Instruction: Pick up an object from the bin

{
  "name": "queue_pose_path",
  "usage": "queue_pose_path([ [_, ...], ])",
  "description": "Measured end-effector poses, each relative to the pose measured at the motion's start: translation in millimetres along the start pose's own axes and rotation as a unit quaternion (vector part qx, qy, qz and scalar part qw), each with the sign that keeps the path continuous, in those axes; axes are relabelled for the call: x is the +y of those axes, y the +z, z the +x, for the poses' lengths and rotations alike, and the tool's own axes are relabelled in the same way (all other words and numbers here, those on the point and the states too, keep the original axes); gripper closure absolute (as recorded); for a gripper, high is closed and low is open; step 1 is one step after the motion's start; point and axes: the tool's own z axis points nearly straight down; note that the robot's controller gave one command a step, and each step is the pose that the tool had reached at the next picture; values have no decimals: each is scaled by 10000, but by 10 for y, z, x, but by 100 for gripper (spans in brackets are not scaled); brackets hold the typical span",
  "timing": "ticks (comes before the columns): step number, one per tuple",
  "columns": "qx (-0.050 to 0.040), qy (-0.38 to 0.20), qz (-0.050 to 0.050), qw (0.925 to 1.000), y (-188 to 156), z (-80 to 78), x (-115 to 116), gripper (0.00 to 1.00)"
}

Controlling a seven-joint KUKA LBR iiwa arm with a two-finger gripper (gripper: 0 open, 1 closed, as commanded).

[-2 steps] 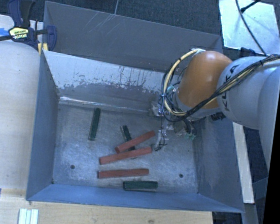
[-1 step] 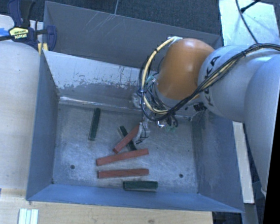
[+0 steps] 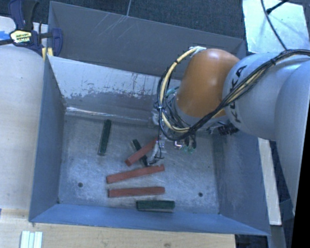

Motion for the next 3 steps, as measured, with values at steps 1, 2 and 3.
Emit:
queue_pose_path([
  [1,10,247,-4,9997,417,45,-7,0],
  [2,-8,235,-4,9997,400,32,-6,0],
  [3,2,228,-4,9997,386,30,-3,100],
])
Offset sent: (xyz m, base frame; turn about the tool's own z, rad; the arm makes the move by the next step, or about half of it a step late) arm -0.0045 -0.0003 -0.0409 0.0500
